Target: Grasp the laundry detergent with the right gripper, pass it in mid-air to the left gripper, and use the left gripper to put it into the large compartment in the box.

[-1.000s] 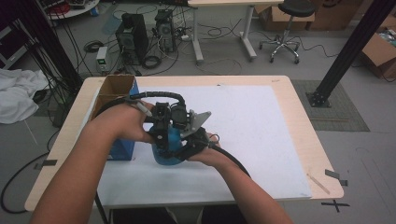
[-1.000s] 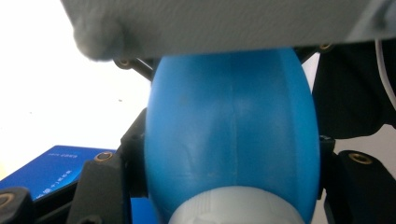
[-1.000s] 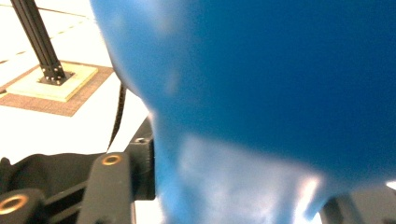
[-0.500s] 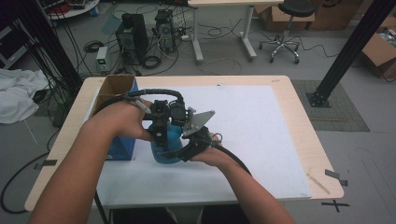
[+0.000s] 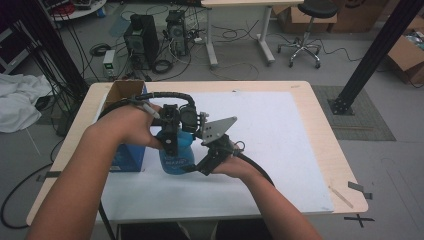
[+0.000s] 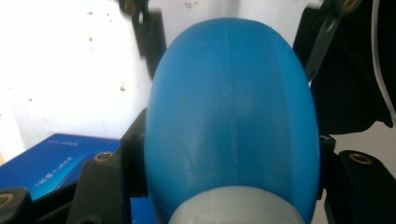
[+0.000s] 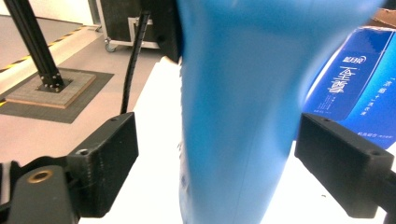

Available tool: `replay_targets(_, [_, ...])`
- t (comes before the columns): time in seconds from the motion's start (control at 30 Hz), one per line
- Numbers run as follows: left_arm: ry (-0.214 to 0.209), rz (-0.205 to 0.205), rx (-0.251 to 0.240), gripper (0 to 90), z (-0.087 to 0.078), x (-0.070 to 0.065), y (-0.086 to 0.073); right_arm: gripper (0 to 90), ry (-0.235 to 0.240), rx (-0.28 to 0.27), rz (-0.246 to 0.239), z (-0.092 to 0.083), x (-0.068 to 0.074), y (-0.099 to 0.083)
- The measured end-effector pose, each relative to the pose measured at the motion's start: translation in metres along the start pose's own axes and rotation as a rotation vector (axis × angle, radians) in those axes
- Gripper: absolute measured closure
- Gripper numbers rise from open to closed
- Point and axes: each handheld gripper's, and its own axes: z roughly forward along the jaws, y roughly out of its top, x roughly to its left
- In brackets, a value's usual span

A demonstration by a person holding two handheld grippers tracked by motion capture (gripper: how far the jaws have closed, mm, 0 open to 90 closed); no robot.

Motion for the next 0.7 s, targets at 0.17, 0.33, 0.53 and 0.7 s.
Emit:
replay_targets(0.17, [0.001,-0.041,0.000,39.1,-0.013,0.006,-0.008,2.2,-0.002,0.045,0.006,-0.013,-0.001,0.004])
replay_targets(0.33, [-0.003,-0.100,0.016,39.1,-0.031,0.014,-0.015,0.0,-0.009,0.115,-0.004,-0.030,-0.003,0.012])
replay_targets(0.53, [-0.027,-0.196,0.027,39.1,-0.050,0.025,-0.025,0.0,-0.011,0.208,-0.015,-0.048,-0.006,0.020])
replay_targets(0.7, [-0.062,-0.310,0.020,39.0,-0.063,0.038,-0.040,0.0,0.006,0.303,-0.025,-0.056,-0.008,0.025])
